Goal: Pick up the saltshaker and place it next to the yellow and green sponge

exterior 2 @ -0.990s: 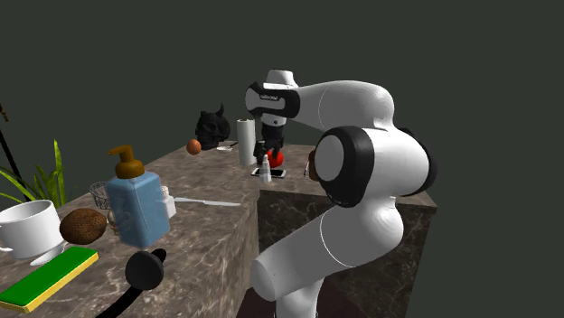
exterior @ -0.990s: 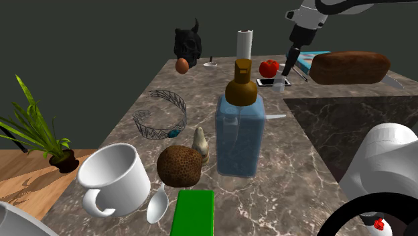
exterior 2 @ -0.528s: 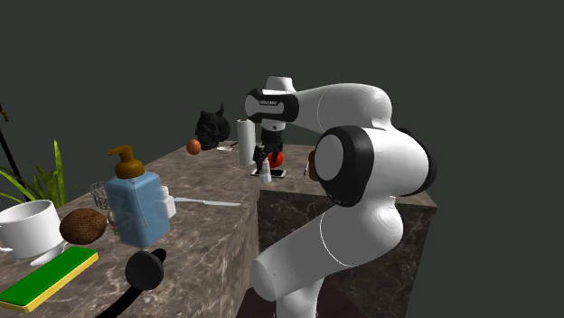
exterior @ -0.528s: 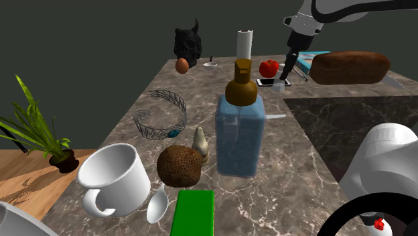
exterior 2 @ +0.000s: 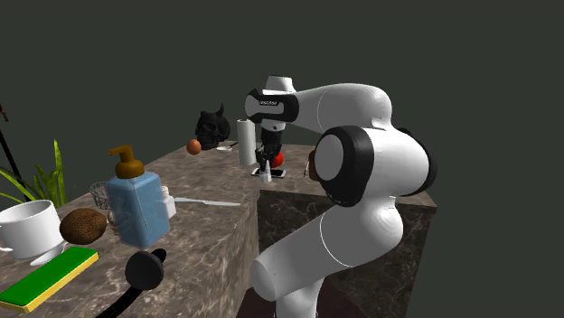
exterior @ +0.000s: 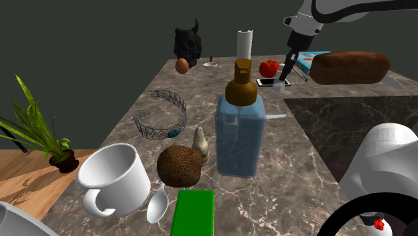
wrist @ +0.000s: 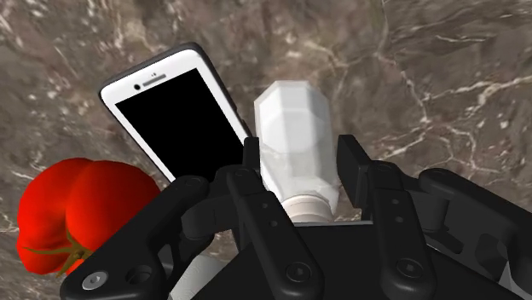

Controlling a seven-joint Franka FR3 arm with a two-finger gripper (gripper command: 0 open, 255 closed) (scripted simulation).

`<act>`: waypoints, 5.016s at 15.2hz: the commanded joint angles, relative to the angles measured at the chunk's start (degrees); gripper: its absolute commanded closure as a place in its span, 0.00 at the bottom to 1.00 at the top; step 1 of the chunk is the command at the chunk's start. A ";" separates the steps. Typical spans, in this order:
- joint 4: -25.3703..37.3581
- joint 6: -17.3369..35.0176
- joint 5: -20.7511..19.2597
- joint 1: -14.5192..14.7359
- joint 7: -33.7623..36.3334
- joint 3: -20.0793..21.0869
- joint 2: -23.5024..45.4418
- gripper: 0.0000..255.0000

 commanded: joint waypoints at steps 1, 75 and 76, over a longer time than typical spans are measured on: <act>-0.03 0.00 0.00 0.00 0.00 0.00 0.02 1.00; 28.38 -14.87 15.23 8.51 48.76 46.46 12.90 1.00; 29.38 -14.59 15.06 8.51 50.27 47.90 14.11 1.00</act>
